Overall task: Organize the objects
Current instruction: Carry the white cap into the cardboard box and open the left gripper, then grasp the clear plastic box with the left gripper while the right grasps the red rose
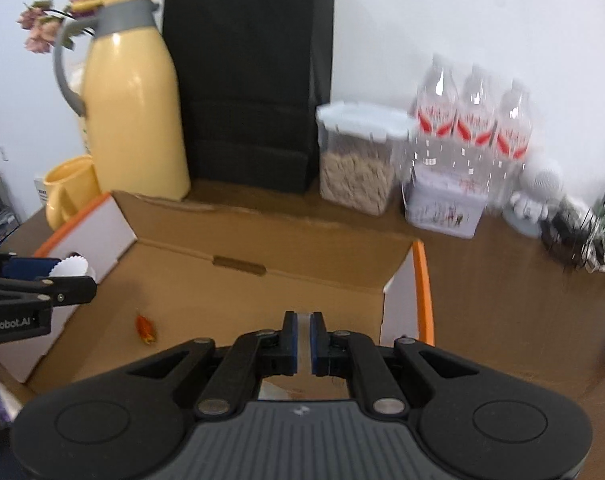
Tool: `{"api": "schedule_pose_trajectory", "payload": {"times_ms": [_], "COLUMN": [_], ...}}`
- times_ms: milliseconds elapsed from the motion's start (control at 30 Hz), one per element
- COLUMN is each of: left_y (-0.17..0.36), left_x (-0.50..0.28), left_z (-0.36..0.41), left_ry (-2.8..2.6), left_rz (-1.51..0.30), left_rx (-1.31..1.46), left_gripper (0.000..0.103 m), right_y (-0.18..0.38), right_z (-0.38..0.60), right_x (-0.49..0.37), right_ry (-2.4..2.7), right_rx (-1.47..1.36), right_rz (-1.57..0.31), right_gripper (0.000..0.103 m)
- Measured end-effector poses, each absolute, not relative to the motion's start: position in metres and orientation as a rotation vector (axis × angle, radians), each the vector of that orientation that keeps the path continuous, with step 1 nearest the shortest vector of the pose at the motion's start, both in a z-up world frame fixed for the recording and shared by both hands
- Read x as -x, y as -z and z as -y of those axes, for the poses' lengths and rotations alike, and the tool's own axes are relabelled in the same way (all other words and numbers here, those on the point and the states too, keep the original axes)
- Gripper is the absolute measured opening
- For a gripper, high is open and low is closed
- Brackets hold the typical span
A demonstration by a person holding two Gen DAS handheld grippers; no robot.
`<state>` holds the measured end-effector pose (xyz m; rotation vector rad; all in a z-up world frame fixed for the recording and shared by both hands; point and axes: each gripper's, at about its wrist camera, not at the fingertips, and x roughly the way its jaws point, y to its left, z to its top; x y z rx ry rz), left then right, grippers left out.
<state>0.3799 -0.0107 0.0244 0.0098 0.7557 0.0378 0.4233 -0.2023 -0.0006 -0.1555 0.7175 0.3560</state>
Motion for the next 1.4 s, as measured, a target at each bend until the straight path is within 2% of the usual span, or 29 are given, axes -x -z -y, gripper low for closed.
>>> {"api": "schedule_pose_trajectory", "payload": {"times_ms": [167,200,233,267,300,333,400,433,500,567,733,1000,1133,1400], "left_y": [-0.018,-0.018,-0.018,-0.019,-0.020,-0.021,-0.024,-0.026,-0.031,-0.034,-0.037,-0.047,-0.059,-0.079], "left_x": [-0.386,-0.386,-0.386,-0.385,-0.383,-0.382,-0.379,-0.377,-0.373,-0.370,-0.362,-0.337,-0.310,-0.248], "left_z": [0.015,0.015,0.015,0.015,0.015,0.014,0.013,0.012,0.010,0.008,0.006,0.001,-0.004,-0.012], "left_ry": [-0.043,-0.045,-0.049,-0.055,-0.060,-0.065,-0.072,-0.079,-0.092,-0.097,-0.115,-0.124,-0.142,-0.152], "left_rz": [-0.768,-0.768,-0.767,-0.759,-0.749,-0.739,-0.721,-0.707,-0.677,-0.662,-0.653,-0.628,-0.576,-0.479], "left_rx": [-0.021,-0.025,-0.027,-0.027,-0.028,-0.029,-0.022,-0.015,-0.005,0.007,0.009,0.020,0.043,0.030], "left_gripper": [0.043,0.048,0.054,0.064,0.073,0.077,0.098,0.103,0.103,0.103,0.103,0.103,0.103,0.103], "right_y": [0.013,0.015,0.015,0.016,0.016,0.016,0.015,0.014,0.012,0.009,0.003,-0.010,-0.022,-0.046], "right_z": [0.204,0.204,0.204,0.204,0.205,0.205,0.207,0.207,0.208,0.209,0.209,0.210,0.214,0.227], "right_x": [-0.432,-0.432,-0.432,-0.431,-0.431,-0.430,-0.429,-0.428,-0.425,-0.422,-0.414,-0.389,-0.367,-0.305], "right_ry": [-0.347,-0.342,-0.342,-0.343,-0.342,-0.339,-0.333,-0.331,-0.326,-0.320,-0.318,-0.326,-0.338,-0.354], "right_rx": [0.138,0.136,0.135,0.131,0.127,0.123,0.116,0.112,0.109,0.109,0.108,0.110,0.112,0.126], "right_rz": [-0.756,-0.758,-0.758,-0.757,-0.755,-0.752,-0.746,-0.745,-0.735,-0.723,-0.709,-0.690,-0.653,-0.577], "right_gripper": [0.010,0.011,0.018,0.026,0.031,0.037,0.041,0.046,0.056,0.072,0.088,0.091,0.102,0.103]}}
